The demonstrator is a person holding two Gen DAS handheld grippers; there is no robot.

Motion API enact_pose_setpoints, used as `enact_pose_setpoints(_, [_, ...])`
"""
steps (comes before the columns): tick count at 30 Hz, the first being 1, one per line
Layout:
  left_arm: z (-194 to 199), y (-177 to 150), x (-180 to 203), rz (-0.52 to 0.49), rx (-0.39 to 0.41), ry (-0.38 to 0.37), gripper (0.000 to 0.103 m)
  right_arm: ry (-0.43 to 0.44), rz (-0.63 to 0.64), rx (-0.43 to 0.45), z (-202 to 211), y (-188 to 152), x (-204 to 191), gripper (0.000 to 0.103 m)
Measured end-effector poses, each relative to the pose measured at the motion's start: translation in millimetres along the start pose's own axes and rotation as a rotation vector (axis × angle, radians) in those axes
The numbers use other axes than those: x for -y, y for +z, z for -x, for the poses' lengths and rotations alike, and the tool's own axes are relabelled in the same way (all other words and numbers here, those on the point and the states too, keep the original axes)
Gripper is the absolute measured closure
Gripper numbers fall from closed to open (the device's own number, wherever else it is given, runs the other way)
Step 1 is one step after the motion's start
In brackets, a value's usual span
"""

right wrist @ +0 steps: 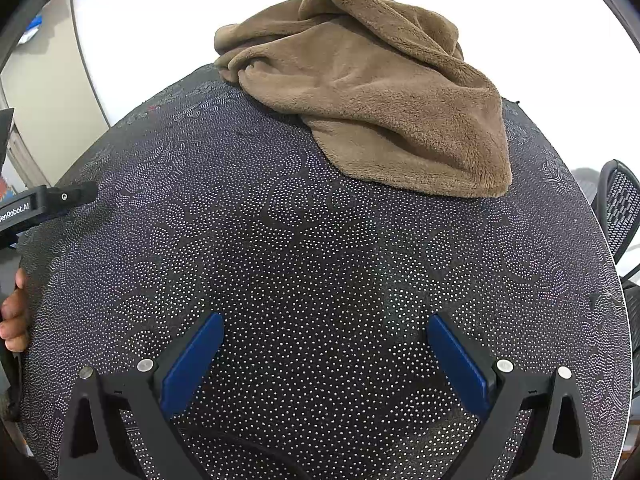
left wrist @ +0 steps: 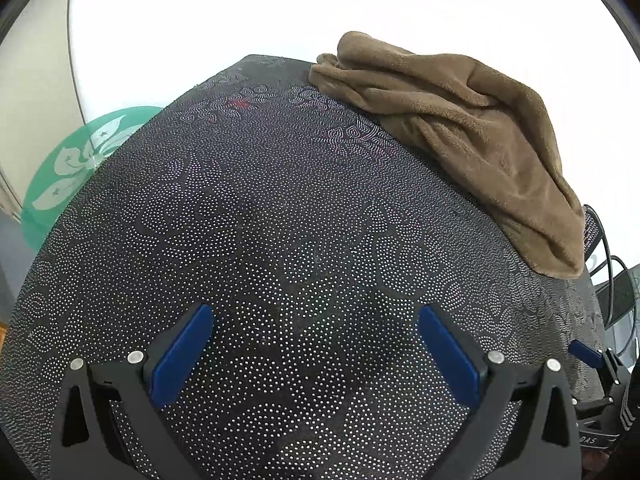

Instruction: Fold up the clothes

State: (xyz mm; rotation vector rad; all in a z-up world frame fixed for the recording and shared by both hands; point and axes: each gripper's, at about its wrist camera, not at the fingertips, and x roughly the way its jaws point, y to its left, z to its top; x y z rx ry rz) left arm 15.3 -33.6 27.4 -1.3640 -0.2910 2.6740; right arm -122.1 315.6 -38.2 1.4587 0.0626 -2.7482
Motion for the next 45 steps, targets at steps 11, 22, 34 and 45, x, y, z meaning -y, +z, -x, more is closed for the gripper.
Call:
enact_pose_setpoints(11, [10,-1,11,-0.040,0.050,-0.053,0.000,0.014,-0.011,0.006,2,2,-3,0.000])
enact_pose_setpoints(22, [7,-5,1,0.005,0.039,-0.072,0.000,0.042,0.000,0.170,25,36,-4,0.000])
enact_pose_setpoints(34, [-3,-5,-4,0.036,0.017,-0.079,0.000,-0.073,0.176,0.401,12,160,4,0.000])
enact_pose_setpoints(45, [-10,-2,0,0.011,0.012,-0.055,0.000,-0.104,0.220,0.252,-73,264,1,0.030])
